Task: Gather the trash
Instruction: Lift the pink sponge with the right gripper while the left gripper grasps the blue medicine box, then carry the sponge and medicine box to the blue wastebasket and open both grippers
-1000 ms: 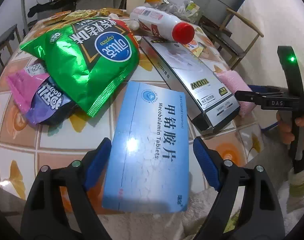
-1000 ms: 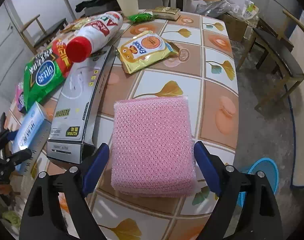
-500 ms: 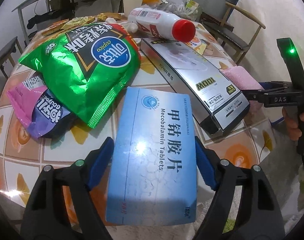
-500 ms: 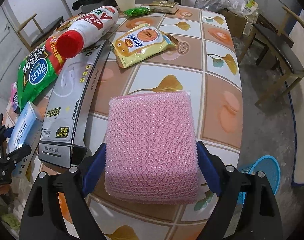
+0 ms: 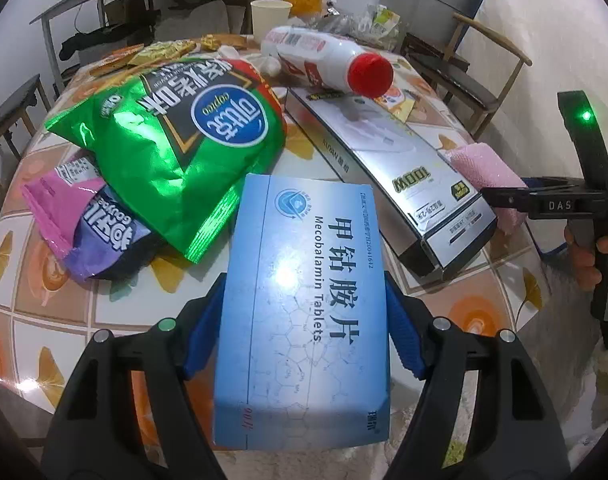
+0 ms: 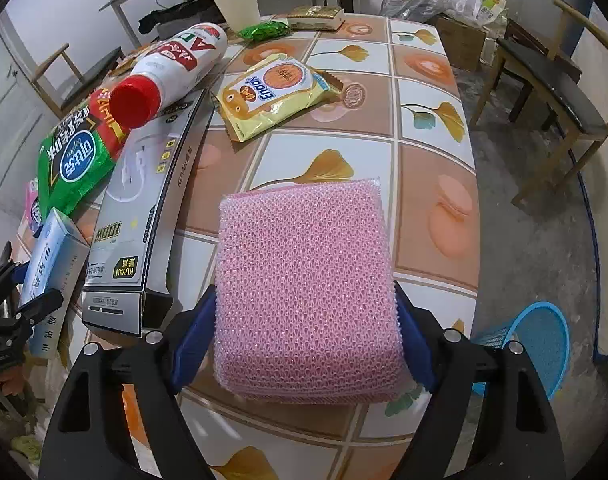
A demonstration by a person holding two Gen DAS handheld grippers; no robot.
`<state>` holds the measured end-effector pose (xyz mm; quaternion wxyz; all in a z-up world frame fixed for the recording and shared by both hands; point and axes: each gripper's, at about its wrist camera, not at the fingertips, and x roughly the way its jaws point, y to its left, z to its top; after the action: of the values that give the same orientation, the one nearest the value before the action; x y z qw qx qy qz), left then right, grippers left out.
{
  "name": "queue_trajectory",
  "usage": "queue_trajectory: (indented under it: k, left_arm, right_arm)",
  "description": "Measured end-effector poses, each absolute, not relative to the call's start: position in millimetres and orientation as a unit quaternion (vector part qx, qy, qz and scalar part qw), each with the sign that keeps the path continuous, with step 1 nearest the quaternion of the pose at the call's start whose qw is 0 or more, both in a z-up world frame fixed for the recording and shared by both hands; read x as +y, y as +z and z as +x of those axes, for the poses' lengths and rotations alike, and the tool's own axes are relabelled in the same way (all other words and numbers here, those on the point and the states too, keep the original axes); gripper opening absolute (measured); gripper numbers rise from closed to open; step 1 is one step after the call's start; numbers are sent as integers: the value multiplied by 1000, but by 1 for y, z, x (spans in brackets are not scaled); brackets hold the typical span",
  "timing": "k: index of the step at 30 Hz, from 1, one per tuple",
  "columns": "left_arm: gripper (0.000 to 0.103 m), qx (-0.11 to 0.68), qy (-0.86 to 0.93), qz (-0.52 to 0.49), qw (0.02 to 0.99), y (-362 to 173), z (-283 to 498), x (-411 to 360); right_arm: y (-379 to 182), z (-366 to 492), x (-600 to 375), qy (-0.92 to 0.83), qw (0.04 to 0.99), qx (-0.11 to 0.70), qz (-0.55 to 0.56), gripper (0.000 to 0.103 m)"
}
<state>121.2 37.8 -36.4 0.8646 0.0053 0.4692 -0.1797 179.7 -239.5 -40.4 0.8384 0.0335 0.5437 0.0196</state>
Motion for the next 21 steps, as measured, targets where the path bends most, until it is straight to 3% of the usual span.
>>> queue_trajectory:
  k: [21]
  left_arm:
    - [69, 438, -171, 5, 883, -1, 102, 39]
  right_arm:
    - [-13, 156, -254, 20, 863, 499, 75, 78]
